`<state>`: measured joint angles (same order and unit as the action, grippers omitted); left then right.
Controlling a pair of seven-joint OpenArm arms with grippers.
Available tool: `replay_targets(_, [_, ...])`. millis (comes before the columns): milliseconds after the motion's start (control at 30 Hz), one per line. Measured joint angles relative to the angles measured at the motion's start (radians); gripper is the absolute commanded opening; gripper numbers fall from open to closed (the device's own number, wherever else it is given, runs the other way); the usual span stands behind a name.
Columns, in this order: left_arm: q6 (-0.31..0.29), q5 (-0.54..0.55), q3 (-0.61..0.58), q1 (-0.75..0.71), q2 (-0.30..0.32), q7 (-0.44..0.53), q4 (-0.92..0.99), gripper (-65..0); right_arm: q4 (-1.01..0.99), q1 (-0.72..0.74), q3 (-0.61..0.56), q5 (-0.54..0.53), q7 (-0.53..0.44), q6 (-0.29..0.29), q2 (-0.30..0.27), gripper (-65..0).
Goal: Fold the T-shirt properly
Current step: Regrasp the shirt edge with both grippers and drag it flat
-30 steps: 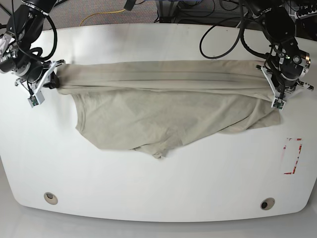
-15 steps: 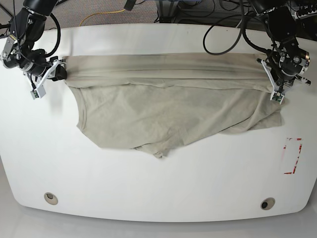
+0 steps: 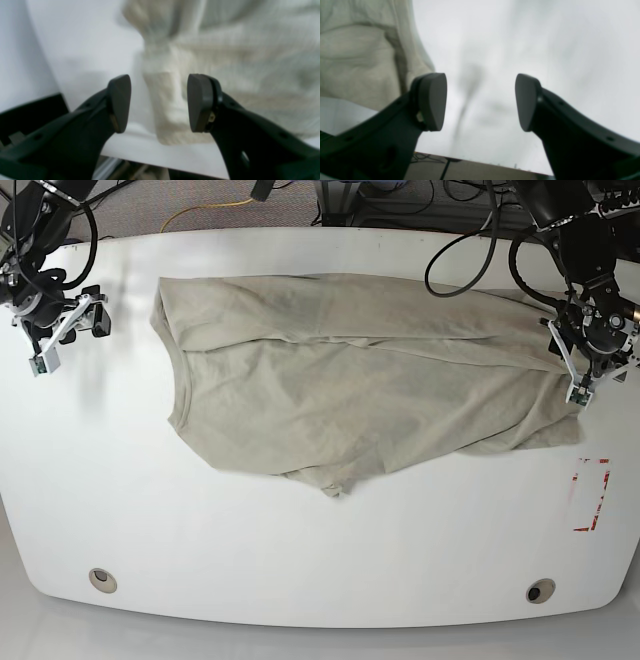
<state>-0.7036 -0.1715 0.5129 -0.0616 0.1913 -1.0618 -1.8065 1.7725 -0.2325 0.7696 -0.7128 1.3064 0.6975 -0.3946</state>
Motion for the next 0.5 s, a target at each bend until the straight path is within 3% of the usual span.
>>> replay_targets(167, [0.000, 0.090, 0.016, -0.004, -0.003, 0.001, -0.034, -31.4, 0.101, -0.031, 0.011, -0.006, 0.023, -0.001, 0.108, -23.3])
replay_targets(300, [0.000, 0.203, 0.117, -0.013, -0.006, 0.000, -0.050, -31.3, 0.109, -0.051, 0.010, 0.007, 0.031, 0.000, 0.182, -23.3])
replay_targets(500, [0.003, 0.276, 0.128, -0.042, 0.023, -0.005, -0.014, -31.3, 0.082, -0.047, -0.050, 0.063, 0.021, -0.001, 0.222, -23.3])
